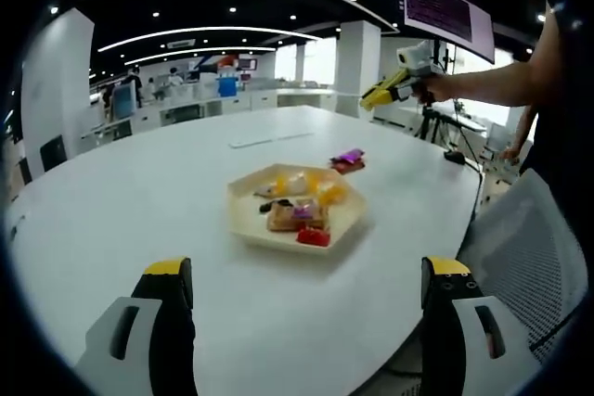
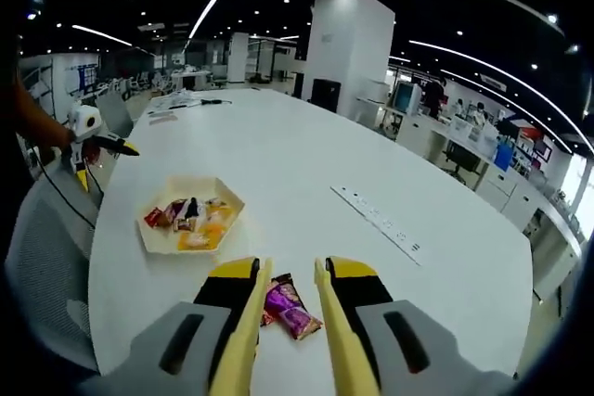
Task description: Place the target food into the container with the food tongs after gripping and lifting it, then release it inside without dropping or visibly crushing the food.
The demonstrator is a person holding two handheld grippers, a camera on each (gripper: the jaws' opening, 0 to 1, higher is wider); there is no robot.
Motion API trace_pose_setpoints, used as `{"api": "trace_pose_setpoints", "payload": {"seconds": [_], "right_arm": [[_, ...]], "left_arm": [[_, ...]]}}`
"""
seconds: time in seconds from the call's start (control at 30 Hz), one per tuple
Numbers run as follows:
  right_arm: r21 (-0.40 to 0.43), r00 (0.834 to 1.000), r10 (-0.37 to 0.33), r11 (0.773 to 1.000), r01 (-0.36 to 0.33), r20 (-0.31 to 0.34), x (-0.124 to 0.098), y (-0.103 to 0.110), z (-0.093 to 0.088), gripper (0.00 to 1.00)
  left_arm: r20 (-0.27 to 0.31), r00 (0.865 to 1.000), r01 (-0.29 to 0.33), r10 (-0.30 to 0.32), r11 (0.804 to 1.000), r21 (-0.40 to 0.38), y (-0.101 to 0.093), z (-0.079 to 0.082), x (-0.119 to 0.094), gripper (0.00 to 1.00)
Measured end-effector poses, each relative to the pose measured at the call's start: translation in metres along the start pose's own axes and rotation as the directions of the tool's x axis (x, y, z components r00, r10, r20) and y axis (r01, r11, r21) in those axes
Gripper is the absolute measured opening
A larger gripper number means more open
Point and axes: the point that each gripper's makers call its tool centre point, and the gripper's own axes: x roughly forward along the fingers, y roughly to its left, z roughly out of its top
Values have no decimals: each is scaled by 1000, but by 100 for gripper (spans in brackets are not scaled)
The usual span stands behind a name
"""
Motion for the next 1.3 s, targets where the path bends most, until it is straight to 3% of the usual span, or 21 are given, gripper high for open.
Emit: {"api": "trace_pose_setpoints", "payload": {"seconds": [0.33,0.57,0.83,1.3], "right_arm": [[-22,996,84,996,-84,-33,25,-7,-30,27],[-31,987,141,989,-144,-73,45,2,-54,27],[-87,968,188,975,-204,-165,57,6,-82,27],[-152,950,227,953,-262,-213,71,10,-87,28]], "left_arm": [[-17,1000,2,-2,1000,-17,0,-3,2,99],[-26,1000,-5,4,1000,-28,1,-5,2,99],[-37,999,-4,3,999,-36,2,-8,3,99],[-43,999,-12,10,999,-43,3,-9,3,99]]}}
